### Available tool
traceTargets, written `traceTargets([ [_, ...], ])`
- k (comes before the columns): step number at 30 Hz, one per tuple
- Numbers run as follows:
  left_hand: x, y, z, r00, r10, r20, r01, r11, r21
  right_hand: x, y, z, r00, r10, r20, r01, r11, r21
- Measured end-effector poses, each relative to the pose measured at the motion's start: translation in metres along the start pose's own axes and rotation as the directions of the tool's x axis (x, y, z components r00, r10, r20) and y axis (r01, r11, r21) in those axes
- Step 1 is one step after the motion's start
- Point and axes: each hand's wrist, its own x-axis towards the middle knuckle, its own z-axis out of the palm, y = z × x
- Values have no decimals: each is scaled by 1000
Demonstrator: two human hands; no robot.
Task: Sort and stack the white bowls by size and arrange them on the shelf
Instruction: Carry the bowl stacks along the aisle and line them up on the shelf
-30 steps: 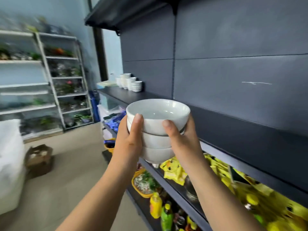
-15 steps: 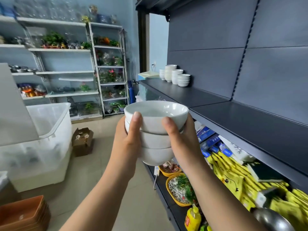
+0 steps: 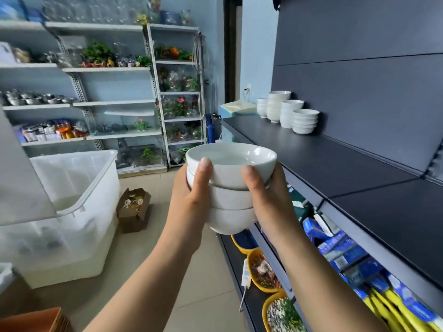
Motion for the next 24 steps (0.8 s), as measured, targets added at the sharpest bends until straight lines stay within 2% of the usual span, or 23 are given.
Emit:
traceTargets([
  [7, 86, -38, -14, 1000, 12, -8, -12, 1000, -6, 83, 44, 23, 998, 15, 66, -16, 1000, 20],
  [15, 206, -83, -22, 991, 42, 126, -39, 999, -29, 182, 96, 48, 999, -8, -43, 7, 1000, -15],
  [24, 392, -127, -31, 960, 75, 269, -57, 996, -75, 337, 151, 89, 979, -74, -191, 47, 989, -141],
])
